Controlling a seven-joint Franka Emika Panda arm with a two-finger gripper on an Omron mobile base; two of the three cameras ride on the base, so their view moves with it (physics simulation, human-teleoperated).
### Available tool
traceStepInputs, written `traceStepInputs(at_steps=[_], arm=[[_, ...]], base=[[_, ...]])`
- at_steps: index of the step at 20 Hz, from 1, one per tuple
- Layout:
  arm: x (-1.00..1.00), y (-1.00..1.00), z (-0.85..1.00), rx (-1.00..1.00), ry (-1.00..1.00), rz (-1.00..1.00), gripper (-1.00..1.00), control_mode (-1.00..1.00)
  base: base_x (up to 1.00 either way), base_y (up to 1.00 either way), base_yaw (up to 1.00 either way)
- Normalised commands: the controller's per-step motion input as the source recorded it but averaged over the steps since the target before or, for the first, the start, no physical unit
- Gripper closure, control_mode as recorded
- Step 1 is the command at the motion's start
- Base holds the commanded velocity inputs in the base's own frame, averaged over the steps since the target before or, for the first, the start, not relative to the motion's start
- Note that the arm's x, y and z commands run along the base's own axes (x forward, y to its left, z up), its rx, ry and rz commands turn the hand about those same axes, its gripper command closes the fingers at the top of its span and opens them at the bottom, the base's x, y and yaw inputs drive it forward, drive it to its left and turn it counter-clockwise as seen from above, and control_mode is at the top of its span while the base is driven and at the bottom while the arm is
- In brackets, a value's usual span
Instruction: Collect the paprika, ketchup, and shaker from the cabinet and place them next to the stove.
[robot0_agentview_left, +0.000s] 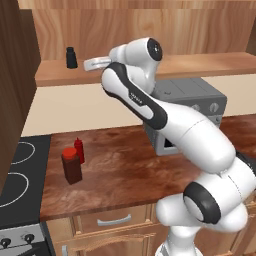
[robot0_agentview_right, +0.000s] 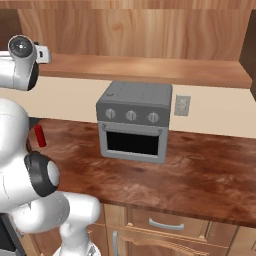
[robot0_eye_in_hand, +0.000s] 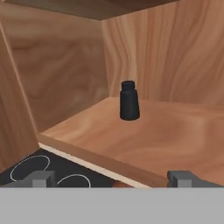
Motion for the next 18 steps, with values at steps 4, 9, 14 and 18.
traceStepInputs(at_steps=[4,9,14,18], arm=[[0.35,0.00,0.28,0.00,0.02,0.00,-1.00,-1.00],[0.27,0.00,0.19,-0.06,0.04,0.00,-1.00,-1.00],[0.35,0.05,0.02,-0.11,0.10,0.00,-1.00,-1.00],[0.36,0.05,0.02,-0.10,0.14,0.00,-1.00,-1.00]], base=[[0.00,0.00,0.00],[0.00,0.00,0.00],[0.00,0.00,0.00],[0.00,0.00,0.00]])
